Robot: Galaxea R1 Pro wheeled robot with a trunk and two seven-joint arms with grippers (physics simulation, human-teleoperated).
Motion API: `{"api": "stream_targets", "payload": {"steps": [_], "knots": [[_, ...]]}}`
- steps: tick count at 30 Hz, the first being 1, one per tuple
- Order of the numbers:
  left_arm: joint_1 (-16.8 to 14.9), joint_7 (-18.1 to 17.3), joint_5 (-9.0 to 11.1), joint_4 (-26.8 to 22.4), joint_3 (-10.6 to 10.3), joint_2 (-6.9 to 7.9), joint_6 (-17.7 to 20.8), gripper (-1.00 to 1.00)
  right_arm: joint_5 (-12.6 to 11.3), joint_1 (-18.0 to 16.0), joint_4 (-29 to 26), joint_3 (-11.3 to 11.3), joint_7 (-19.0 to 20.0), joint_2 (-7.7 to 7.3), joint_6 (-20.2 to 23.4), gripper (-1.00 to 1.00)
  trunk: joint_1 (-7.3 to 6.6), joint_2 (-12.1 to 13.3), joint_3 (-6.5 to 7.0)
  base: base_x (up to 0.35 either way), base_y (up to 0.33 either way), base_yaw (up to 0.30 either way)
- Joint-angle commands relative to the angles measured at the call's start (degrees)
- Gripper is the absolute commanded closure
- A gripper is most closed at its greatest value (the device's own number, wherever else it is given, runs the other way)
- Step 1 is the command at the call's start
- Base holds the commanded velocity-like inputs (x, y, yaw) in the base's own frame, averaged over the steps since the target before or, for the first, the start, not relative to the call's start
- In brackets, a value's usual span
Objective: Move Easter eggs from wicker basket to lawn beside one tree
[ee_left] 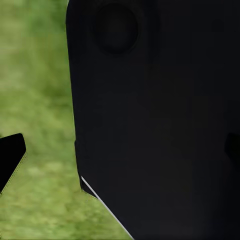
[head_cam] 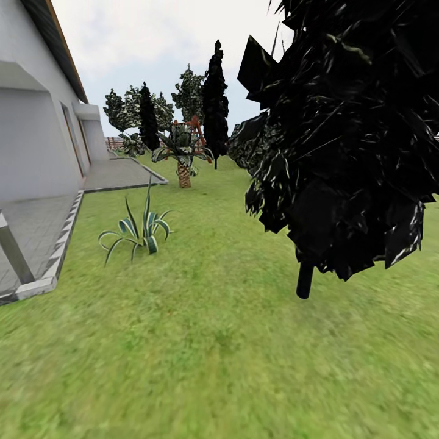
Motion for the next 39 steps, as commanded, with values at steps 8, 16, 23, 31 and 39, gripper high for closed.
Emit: {"api": "stream_targets", "payload": {"steps": [8,16,23,31,39], "knots": [[0.04,-0.01,-0.02,-0.13,0.0,0.0,0.03,-1.0,-0.05,-0.04,0.04,-0.07,-0.11,0.02,-0.1,-1.0,0.03,-0.02,-0.04,0.334,0.0,0.08],[0.04,-0.08,-0.03,-0.13,0.0,0.0,0.03,-1.0,0.01,-0.04,0.03,0.0,-0.03,0.0,-0.1,-1.0,0.03,-0.02,-0.04,0.338,0.039,0.102],[0.04,-0.1,0.01,-0.13,0.0,0.0,0.03,-1.0,0.03,-0.04,0.03,0.01,-0.02,0.0,-0.1,-1.0,0.03,-0.02,-0.04,0.34,0.125,0.002],[0.04,-0.1,-0.03,-0.13,0.0,0.09,0.03,-1.0,0.03,-0.04,0.04,0.01,-0.02,0.0,-0.06,-1.0,0.03,-0.02,-0.04,0.295,0.198,0.0],[0.04,-0.1,-0.03,-0.13,0.0,0.09,0.03,-1.0,0.03,-0.04,0.03,0.01,-0.02,0.0,-0.03,-1.0,0.03,-0.02,-0.04,0.231,0.273,0.0]]}}
